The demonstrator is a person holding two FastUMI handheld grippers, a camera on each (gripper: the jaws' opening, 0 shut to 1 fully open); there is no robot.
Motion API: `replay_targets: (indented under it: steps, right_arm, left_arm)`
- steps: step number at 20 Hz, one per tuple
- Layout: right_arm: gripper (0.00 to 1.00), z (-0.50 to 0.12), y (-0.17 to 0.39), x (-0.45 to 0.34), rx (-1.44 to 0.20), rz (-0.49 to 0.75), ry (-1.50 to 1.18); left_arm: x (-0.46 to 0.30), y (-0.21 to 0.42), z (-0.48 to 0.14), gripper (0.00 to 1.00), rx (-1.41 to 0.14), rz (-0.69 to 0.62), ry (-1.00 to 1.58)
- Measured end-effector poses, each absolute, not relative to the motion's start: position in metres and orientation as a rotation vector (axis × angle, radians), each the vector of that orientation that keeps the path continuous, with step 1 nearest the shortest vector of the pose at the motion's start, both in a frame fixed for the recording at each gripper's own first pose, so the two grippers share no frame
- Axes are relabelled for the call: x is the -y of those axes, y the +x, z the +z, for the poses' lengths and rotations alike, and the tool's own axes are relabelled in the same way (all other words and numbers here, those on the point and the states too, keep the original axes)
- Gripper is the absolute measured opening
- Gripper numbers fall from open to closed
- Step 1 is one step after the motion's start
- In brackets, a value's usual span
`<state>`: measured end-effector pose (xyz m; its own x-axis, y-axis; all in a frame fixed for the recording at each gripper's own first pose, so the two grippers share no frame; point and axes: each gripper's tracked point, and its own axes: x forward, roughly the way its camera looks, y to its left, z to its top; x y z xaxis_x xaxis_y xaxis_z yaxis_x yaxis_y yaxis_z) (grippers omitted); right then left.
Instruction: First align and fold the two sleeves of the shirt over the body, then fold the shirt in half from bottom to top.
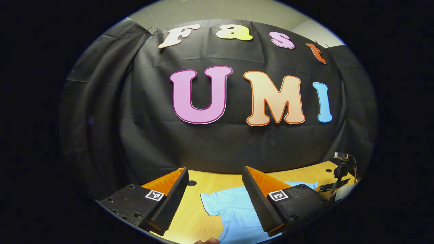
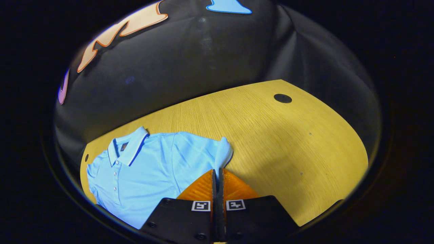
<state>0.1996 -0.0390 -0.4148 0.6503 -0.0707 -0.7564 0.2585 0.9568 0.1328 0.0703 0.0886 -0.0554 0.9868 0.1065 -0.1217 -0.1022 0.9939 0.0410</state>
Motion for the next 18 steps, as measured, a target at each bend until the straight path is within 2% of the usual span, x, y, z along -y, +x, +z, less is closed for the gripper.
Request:
replay_targets:
  steps: [1,3,4,8,18]
  right_arm:
    - [0.00,-0.408,0.205,0.033,-0.825,-0.176,0.260]
    - [0.05,-0.392,0.209,0.016,-0.794,-0.148,0.317]
    - [0.02,-0.385,0.212,0.007,-0.783,-0.131,0.342]
    - [0.02,-0.368,0.213,-0.037,-0.762,-0.038,0.415]
    - [0.03,-0.386,0.193,-0.135,-0.846,0.175,0.508]
  left_arm:
    - [-0.090,0.071,-0.056,0.95,-0.127,0.107,0.036]
    - [-0.092,0.071,-0.060,0.95,-0.137,0.116,0.035]
    - [-0.093,0.071,-0.062,0.96,-0.144,0.120,0.032]
    - [-0.095,0.071,-0.069,0.95,-0.161,0.131,0.013]
    - [-0.122,0.066,-0.096,0.96,-0.233,0.190,-0.007]
